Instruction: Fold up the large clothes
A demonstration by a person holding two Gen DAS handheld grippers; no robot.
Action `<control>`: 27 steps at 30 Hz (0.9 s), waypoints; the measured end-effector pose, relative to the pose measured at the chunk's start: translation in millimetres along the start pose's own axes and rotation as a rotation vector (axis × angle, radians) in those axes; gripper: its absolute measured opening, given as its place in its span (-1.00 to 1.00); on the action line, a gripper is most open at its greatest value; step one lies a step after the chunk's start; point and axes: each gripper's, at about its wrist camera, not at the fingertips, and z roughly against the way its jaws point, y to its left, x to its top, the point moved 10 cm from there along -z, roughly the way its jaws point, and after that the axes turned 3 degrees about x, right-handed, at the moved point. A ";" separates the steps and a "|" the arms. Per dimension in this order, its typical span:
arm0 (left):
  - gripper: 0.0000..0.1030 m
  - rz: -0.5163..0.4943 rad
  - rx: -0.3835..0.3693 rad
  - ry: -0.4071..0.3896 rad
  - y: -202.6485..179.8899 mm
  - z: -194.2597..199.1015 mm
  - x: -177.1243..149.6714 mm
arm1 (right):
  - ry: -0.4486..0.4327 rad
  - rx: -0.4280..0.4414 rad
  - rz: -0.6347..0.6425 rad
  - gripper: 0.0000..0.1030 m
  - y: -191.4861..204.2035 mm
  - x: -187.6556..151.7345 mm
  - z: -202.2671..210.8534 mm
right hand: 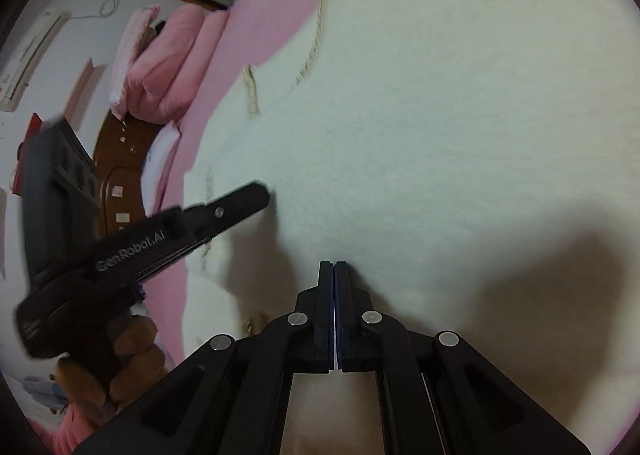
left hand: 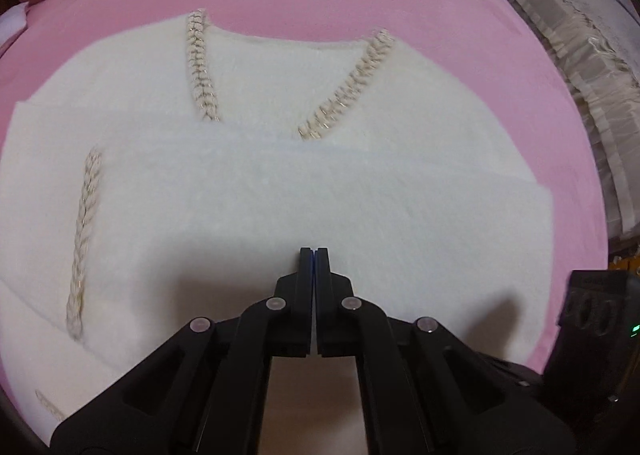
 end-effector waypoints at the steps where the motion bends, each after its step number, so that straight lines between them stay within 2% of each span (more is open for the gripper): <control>1: -1.00 0.011 -0.004 -0.005 4.3 -4.3 7.6 | -0.017 0.007 0.000 -1.00 -5.4 9.9 4.6; 3: -1.00 0.040 -0.007 -0.025 14.2 -9.2 21.4 | -0.073 -0.059 -0.003 -1.00 -24.7 46.6 22.9; 4: -0.99 0.054 0.008 -0.042 21.6 -12.8 29.8 | -0.111 -0.105 -0.013 -1.00 -46.6 69.3 37.9; 5: -0.99 0.061 0.047 -0.057 31.3 -13.0 35.8 | -0.147 -0.113 -0.041 -1.00 -70.1 92.3 55.4; 7: -0.99 0.056 0.207 -0.087 60.2 -12.4 46.0 | -0.223 -0.117 -0.120 -1.00 -109.6 112.4 87.9; 8: -0.99 0.058 0.275 -0.093 74.1 -12.3 48.4 | -0.267 -0.163 -0.142 -1.00 -129.2 118.2 106.4; 9: -0.99 0.064 0.312 -0.088 84.5 -12.7 48.7 | -0.301 -0.218 -0.145 -1.00 -144.9 123.2 124.6; 10: -0.99 0.082 0.310 -0.075 94.2 -14.2 47.4 | -0.328 -0.275 -0.142 -1.00 -156.8 125.6 141.5; 12: -0.99 0.122 0.248 -0.070 94.7 -11.3 43.4 | -0.364 -0.352 -0.148 -1.00 -169.5 125.8 161.5; 14: -0.99 0.149 0.224 -0.064 99.4 -7.7 35.5 | -0.373 -0.375 -0.170 -1.00 -172.7 118.2 168.1; 17: -0.99 0.142 0.238 -0.057 103.2 -3.4 17.6 | -0.354 -0.410 -0.173 -1.00 -164.2 100.3 166.3; 20: -0.99 0.080 0.282 -0.047 96.1 2.3 -9.4 | -0.323 -0.383 -0.246 -1.00 -160.1 63.1 161.3; 24: -0.99 -0.106 0.383 -0.059 83.6 13.5 -60.0 | -0.324 -0.307 -0.357 -1.00 -153.6 12.2 159.2; 27: -0.99 -0.153 0.406 -0.075 81.7 27.0 -85.9 | -0.311 -0.308 -0.387 -1.00 -157.7 -14.1 169.9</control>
